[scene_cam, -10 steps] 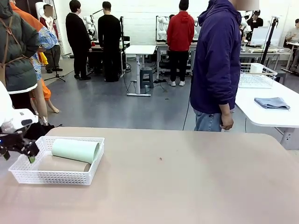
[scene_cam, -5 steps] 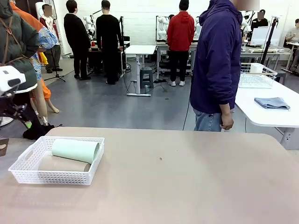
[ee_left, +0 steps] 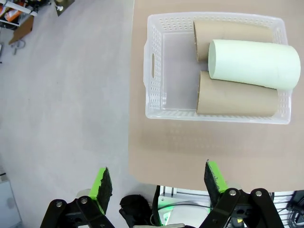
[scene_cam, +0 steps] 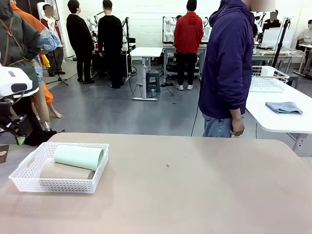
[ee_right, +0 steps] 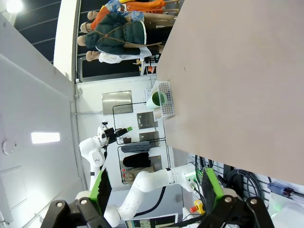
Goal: Clean and organize the cups into the basket.
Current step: Move the Organizing basket back to the left side of the table.
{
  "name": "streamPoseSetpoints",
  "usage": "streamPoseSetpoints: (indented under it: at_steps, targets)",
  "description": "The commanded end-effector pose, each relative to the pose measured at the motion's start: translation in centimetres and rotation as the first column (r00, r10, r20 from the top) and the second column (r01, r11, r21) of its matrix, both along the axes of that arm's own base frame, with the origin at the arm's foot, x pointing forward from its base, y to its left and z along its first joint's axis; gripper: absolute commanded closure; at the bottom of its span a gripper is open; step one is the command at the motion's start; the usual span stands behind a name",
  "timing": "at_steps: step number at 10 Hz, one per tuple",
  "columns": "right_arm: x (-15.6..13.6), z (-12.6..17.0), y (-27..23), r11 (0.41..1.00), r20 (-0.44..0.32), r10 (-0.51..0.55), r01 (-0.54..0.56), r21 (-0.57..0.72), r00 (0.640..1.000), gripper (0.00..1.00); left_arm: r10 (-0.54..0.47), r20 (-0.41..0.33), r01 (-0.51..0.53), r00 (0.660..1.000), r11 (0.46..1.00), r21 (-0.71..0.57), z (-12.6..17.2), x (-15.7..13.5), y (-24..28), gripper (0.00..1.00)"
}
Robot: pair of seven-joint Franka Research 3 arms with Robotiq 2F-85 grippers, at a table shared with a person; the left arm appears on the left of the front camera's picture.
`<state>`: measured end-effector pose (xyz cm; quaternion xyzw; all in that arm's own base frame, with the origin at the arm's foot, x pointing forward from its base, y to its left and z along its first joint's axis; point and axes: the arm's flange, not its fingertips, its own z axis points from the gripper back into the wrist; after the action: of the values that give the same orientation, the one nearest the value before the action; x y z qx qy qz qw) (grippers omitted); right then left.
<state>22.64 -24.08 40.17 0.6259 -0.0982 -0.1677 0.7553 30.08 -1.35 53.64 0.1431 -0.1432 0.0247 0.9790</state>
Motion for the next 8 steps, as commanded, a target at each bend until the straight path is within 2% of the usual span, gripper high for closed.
streamPoseSetpoints:
  at_steps: [1,4,5,6,7,8]
  targets:
    - [-0.4,0.0,0.3,1.0,-0.021,-0.002,0.002,-0.002,1.0,0.0,0.006,0.0,-0.006,1.0,0.999,-0.047,0.1,0.4,2.1,0.0]
    - [-0.4,0.0,0.3,1.0,-0.021,-0.002,0.002,-0.002,1.0,0.0,0.016,-0.003,-0.017,1.0,0.999,-0.038,0.0,0.1,1.4,0.0]
    - [-0.4,0.0,0.3,1.0,-0.021,-0.002,0.002,-0.002,1.0,0.0,-0.088,-0.111,0.053,0.99,0.958,-0.283,0.9,0.3,5.2,0.0]
    - [-0.4,0.0,0.3,1.0,-0.021,-0.002,0.002,-0.002,1.0,0.0,-0.143,-0.146,0.053,0.979,0.867,-0.496,1.2,0.0,9.1,0.0]
    - [-0.4,0.0,0.3,1.0,-0.021,-0.002,0.002,-0.002,1.0,0.0,-0.201,-0.151,0.051,0.968,0.744,-0.666,1.4,-0.7,12.6,0.0]
    - [-0.4,0.0,0.3,1.0,-0.021,-0.002,0.002,-0.002,1.0,0.0,-0.224,-0.114,0.075,0.968,0.69,-0.719,1.5,-0.3,16.2,0.0]
